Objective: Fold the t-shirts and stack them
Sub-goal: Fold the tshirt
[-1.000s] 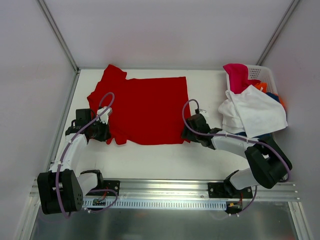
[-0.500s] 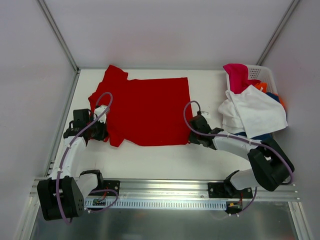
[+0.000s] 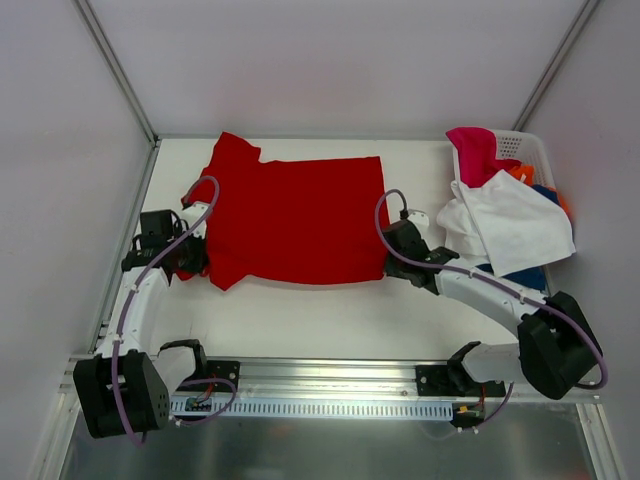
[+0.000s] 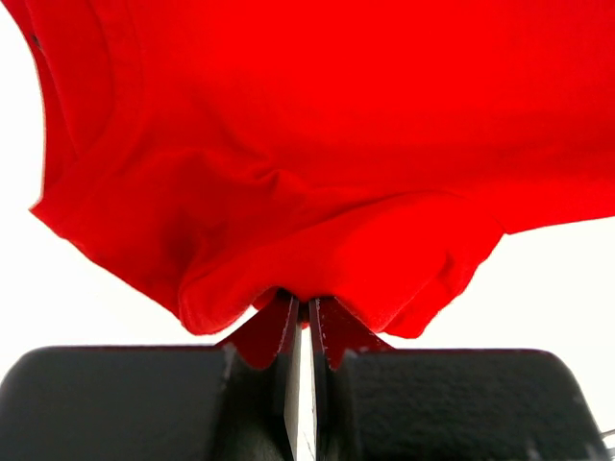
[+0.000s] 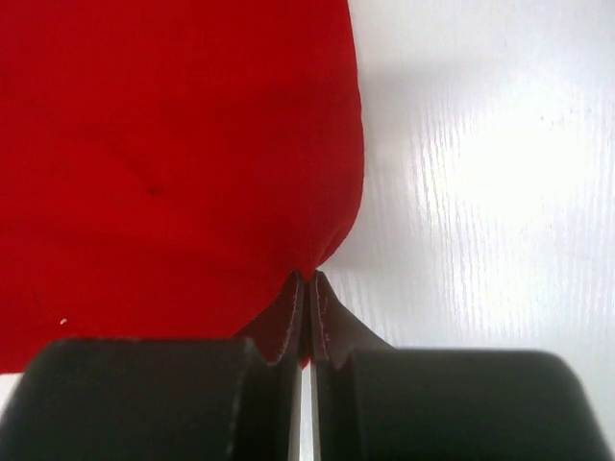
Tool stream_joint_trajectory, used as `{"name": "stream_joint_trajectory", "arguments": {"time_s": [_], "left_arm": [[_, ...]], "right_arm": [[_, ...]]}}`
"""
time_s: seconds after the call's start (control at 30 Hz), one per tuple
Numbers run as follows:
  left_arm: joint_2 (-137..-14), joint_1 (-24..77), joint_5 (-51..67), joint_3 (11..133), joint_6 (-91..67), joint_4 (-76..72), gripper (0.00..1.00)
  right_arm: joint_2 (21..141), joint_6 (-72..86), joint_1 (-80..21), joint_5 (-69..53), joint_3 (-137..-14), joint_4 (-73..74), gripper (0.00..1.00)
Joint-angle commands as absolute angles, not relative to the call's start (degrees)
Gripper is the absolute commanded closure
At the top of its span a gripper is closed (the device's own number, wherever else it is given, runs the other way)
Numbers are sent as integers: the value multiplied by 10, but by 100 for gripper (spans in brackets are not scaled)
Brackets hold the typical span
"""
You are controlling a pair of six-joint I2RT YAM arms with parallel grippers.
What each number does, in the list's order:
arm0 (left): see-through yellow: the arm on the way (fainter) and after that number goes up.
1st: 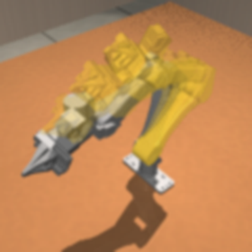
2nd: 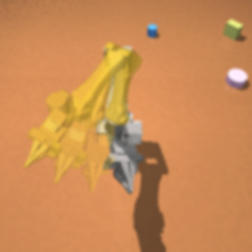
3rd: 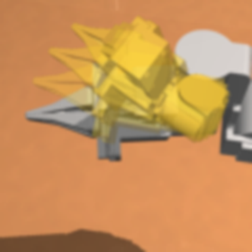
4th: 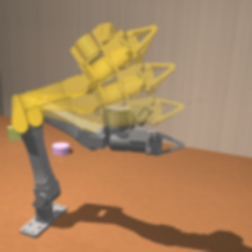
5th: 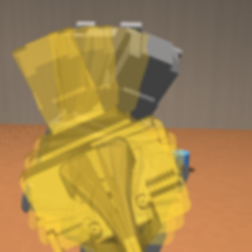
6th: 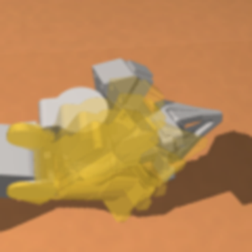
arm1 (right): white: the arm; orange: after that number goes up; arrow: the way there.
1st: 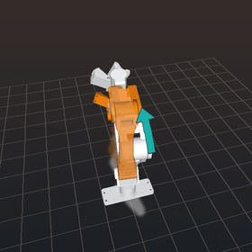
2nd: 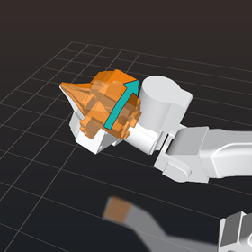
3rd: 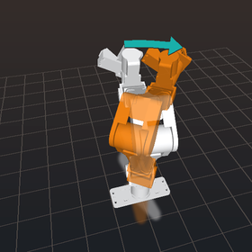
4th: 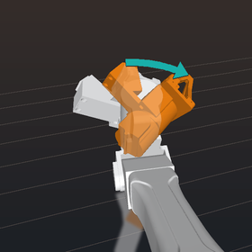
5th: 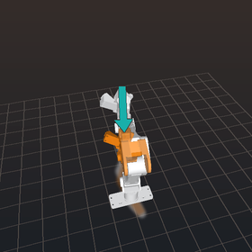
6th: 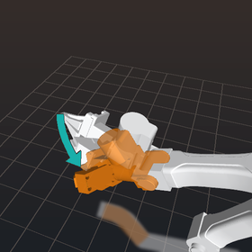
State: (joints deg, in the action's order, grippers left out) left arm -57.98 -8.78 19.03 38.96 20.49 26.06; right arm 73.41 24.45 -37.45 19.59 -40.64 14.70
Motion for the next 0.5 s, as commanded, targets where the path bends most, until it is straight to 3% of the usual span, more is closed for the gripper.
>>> {"name": "stream_joint_trajectory", "arguments": {"time_s": [0.0,0.47], "left_arm": [[-602,-96,198,434,200,258,100],[-766,-97,235,574,189,252,100]], "right_arm": [[769,217,-367,215,-454,166,100],[976,164,-351,189,-649,152,100]]}}
